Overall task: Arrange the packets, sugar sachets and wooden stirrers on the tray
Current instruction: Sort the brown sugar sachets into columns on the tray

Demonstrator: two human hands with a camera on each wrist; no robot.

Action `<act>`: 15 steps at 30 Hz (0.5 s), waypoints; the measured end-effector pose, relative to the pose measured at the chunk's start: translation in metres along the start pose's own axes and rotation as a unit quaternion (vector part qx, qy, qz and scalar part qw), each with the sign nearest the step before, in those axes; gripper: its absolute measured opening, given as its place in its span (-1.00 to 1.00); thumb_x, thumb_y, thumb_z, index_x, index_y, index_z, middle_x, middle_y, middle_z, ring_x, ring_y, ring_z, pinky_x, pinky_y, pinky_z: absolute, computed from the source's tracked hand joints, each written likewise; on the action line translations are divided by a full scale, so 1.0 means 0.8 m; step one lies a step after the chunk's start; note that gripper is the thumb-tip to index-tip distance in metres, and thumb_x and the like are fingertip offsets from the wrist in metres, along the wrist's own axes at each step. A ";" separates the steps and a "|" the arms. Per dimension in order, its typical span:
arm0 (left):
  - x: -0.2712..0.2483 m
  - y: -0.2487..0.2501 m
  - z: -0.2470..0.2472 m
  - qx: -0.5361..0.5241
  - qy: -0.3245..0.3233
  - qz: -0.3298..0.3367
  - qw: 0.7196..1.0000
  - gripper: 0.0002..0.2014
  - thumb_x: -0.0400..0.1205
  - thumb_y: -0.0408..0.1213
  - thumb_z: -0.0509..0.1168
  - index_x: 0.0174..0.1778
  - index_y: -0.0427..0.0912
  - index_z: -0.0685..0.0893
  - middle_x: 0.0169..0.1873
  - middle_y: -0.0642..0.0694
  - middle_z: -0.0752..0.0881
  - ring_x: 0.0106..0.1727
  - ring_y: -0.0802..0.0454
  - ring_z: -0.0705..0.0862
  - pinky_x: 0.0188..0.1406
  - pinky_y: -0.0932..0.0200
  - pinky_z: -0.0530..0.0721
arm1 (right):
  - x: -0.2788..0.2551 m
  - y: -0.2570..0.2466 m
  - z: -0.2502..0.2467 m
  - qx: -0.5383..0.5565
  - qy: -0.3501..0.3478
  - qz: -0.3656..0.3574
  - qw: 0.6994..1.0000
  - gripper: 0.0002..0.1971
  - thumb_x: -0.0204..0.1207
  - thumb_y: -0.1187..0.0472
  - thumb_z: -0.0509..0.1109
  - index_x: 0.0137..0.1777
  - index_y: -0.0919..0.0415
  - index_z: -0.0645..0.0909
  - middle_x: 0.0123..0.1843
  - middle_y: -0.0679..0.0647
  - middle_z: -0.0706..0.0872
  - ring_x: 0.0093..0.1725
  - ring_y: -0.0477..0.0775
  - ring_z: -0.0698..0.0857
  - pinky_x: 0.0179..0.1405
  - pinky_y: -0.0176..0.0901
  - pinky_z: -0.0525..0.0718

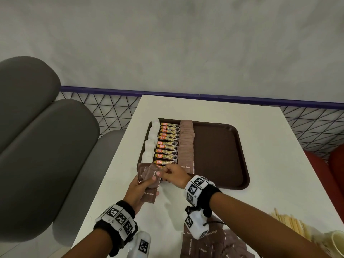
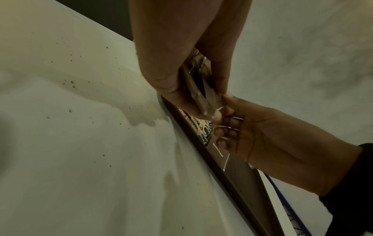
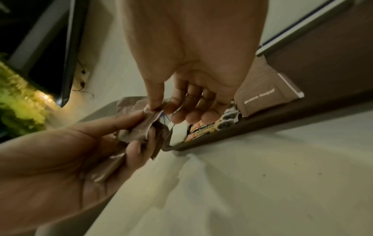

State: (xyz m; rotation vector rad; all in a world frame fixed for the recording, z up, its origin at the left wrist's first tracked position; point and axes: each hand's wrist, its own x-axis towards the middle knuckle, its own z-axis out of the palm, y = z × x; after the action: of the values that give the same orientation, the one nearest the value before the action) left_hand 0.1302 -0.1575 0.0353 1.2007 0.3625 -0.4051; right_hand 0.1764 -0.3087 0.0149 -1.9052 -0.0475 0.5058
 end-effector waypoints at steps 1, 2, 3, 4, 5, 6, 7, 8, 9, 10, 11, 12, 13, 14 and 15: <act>0.000 0.001 0.002 -0.003 -0.004 -0.003 1.000 -0.78 0.58 -0.40 0.33 0.13 -0.16 0.64 -0.13 -0.18 0.73 -0.21 -0.03 0.68 -0.38 0.08 0.73 | 0.000 0.000 0.000 0.015 0.004 0.006 1.000 -0.68 0.51 0.11 0.41 -0.40 0.08 0.38 -0.41 -0.02 0.51 -0.38 -0.09 0.47 -0.35 -0.33 0.46; 0.000 0.002 0.003 -0.010 -0.007 -0.007 1.000 -0.79 0.59 -0.38 0.33 0.14 -0.15 0.65 -0.14 -0.18 0.74 -0.22 -0.03 0.68 -0.39 0.08 0.72 | 0.000 0.000 0.000 0.027 0.008 0.009 1.000 -0.69 0.52 0.14 0.40 -0.39 0.09 0.38 -0.41 -0.02 0.51 -0.41 -0.12 0.48 -0.40 -0.41 0.46; 0.000 0.003 0.004 -0.021 -0.009 -0.013 1.000 -0.80 0.61 -0.34 0.31 0.14 -0.15 0.65 -0.14 -0.18 0.74 -0.24 -0.03 0.68 -0.41 0.08 0.72 | 0.000 0.000 -0.001 0.038 0.012 0.012 0.999 -0.70 0.52 0.17 0.40 -0.38 0.09 0.38 -0.42 -0.02 0.52 -0.43 -0.15 0.50 -0.44 -0.45 0.46; 0.000 0.004 0.005 -0.032 -0.009 -0.019 0.999 -0.80 0.63 -0.30 0.29 0.16 -0.14 0.65 -0.12 -0.20 0.74 -0.24 -0.04 0.69 -0.42 0.08 0.72 | -0.002 -0.001 -0.003 0.050 0.016 0.013 0.999 -0.71 0.52 0.20 0.40 -0.37 0.10 0.39 -0.42 -0.02 0.53 -0.45 -0.17 0.52 -0.46 -0.46 0.48; 0.000 0.004 0.005 -0.040 -0.007 -0.024 0.999 -0.80 0.65 -0.26 0.26 0.17 -0.14 0.64 -0.08 -0.22 0.74 -0.23 -0.05 0.69 -0.42 0.09 0.72 | -0.003 -0.002 -0.004 0.063 0.022 0.015 0.998 -0.72 0.52 0.23 0.40 -0.36 0.11 0.40 -0.41 -0.01 0.54 -0.48 -0.19 0.55 -0.48 -0.45 0.51; 0.001 0.004 0.005 -0.043 -0.003 -0.026 0.999 -0.79 0.66 -0.25 0.23 0.19 -0.14 0.63 -0.05 -0.24 0.74 -0.23 -0.06 0.69 -0.43 0.09 0.72 | -0.003 -0.001 -0.006 0.079 0.027 0.019 0.996 -0.74 0.51 0.27 0.40 -0.34 0.13 0.40 -0.40 0.01 0.56 -0.50 -0.21 0.57 -0.49 -0.44 0.54; 0.002 0.004 0.005 -0.043 0.004 -0.025 0.999 -0.79 0.67 -0.26 0.22 0.20 -0.15 0.62 -0.03 -0.26 0.73 -0.24 -0.07 0.69 -0.44 0.09 0.72 | -0.004 -0.001 -0.007 0.101 0.036 0.025 0.994 -0.75 0.51 0.30 0.40 -0.33 0.14 0.41 -0.38 0.02 0.58 -0.48 -0.18 0.60 -0.47 -0.39 0.58; 0.003 0.003 0.005 -0.044 0.011 -0.023 0.999 -0.79 0.67 -0.28 0.22 0.20 -0.16 0.62 -0.03 -0.28 0.73 -0.27 -0.08 0.69 -0.45 0.10 0.72 | -0.003 0.001 -0.008 0.121 0.049 0.032 0.991 -0.76 0.50 0.32 0.40 -0.32 0.16 0.42 -0.36 0.04 0.59 -0.41 -0.11 0.62 -0.42 -0.33 0.60; 0.004 0.002 0.006 -0.047 0.016 -0.022 0.999 -0.78 0.67 -0.30 0.23 0.21 -0.19 0.61 -0.04 -0.30 0.71 -0.30 -0.09 0.67 -0.47 0.10 0.72 | -0.003 0.002 -0.009 0.138 0.067 0.039 0.987 -0.76 0.50 0.34 0.40 -0.32 0.16 0.43 -0.33 0.05 0.60 -0.33 -0.04 0.62 -0.34 -0.26 0.61; 0.004 0.002 0.007 -0.050 0.019 -0.021 0.998 -0.78 0.66 -0.31 0.24 0.21 -0.20 0.60 -0.06 -0.32 0.69 -0.31 -0.10 0.64 -0.49 0.10 0.72 | -0.003 0.004 -0.010 0.152 0.086 0.048 0.983 -0.77 0.50 0.35 0.40 -0.33 0.15 0.45 -0.31 0.05 0.60 -0.26 0.00 0.61 -0.24 -0.20 0.61; 0.005 0.001 0.008 -0.051 0.021 -0.021 0.998 -0.79 0.66 -0.33 0.25 0.19 -0.21 0.60 -0.08 -0.32 0.67 -0.31 -0.10 0.62 -0.50 0.09 0.72 | -0.002 0.006 -0.010 0.167 0.103 0.058 0.979 -0.77 0.50 0.35 0.40 -0.33 0.14 0.46 -0.28 0.05 0.60 -0.20 0.04 0.61 -0.14 -0.14 0.61; 0.004 0.001 0.009 -0.051 0.022 -0.021 0.998 -0.82 0.65 -0.34 0.25 0.16 -0.21 0.61 -0.11 -0.31 0.67 -0.31 -0.09 0.63 -0.50 0.09 0.73 | -0.002 0.008 -0.011 0.186 0.114 0.070 0.974 -0.77 0.50 0.35 0.39 -0.33 0.12 0.47 -0.26 0.06 0.60 -0.14 0.08 0.61 -0.06 -0.07 0.60; 0.004 0.001 0.010 -0.052 0.021 -0.022 0.998 -0.84 0.65 -0.35 0.25 0.13 -0.21 0.61 -0.13 -0.30 0.68 -0.30 -0.09 0.65 -0.50 0.09 0.73 | -0.003 0.010 -0.013 0.206 0.119 0.082 0.968 -0.78 0.51 0.36 0.38 -0.31 0.12 0.47 -0.24 0.06 0.60 -0.11 0.10 0.60 -0.05 -0.04 0.59; 0.004 0.001 0.010 -0.053 0.019 -0.023 0.998 -0.86 0.65 -0.35 0.25 0.11 -0.20 0.62 -0.15 -0.30 0.69 -0.30 -0.08 0.67 -0.49 0.09 0.73 | -0.004 0.012 -0.016 0.226 0.121 0.097 0.962 -0.79 0.52 0.36 0.36 -0.28 0.11 0.47 -0.21 0.07 0.60 -0.10 0.10 0.59 -0.07 -0.03 0.59; 0.004 0.001 0.010 -0.054 0.017 -0.024 0.998 -0.86 0.65 -0.35 0.25 0.10 -0.20 0.62 -0.15 -0.31 0.70 -0.30 -0.08 0.68 -0.48 0.09 0.73 | -0.003 0.014 -0.021 0.240 0.127 0.114 0.956 -0.80 0.53 0.37 0.33 -0.26 0.10 0.47 -0.17 0.07 0.60 -0.07 0.11 0.59 -0.06 0.01 0.61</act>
State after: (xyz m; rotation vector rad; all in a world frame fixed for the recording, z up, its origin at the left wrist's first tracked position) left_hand 0.1338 -0.1651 0.0373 1.0966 0.4367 -0.4022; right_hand 0.1779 -0.3289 0.0108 -1.4864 0.4325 0.3781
